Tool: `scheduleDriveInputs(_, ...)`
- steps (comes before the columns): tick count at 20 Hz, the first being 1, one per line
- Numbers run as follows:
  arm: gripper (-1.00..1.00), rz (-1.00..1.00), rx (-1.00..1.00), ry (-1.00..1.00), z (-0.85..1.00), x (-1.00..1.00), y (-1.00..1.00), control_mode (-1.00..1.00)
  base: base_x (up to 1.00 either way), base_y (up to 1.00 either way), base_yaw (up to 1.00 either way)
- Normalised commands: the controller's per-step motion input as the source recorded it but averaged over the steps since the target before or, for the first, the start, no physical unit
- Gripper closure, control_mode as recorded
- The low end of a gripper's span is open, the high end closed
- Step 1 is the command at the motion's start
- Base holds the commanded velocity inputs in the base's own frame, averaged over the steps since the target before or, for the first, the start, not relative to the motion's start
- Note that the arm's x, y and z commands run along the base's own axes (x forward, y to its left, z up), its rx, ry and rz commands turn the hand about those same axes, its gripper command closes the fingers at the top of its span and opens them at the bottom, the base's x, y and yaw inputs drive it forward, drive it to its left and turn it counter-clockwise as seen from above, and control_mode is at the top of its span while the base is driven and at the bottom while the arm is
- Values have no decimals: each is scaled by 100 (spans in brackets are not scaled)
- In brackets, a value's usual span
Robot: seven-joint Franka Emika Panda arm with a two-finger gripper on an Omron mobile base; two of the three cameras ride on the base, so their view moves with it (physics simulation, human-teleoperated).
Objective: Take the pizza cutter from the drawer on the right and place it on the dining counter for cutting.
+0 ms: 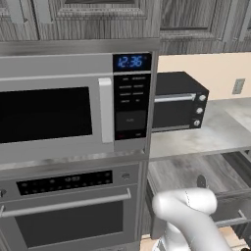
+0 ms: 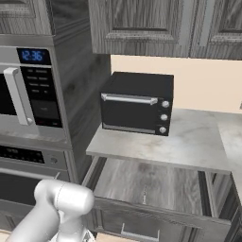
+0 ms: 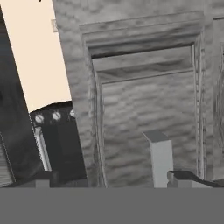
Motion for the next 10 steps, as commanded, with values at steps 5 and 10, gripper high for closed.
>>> scheduleDriveInputs(5,-100,0,-3,1,100,-38,-5,-100,0,0,0)
scheduleDriveInputs(10,-100,0,-1,0,100,-9,0,-100,0,0,0)
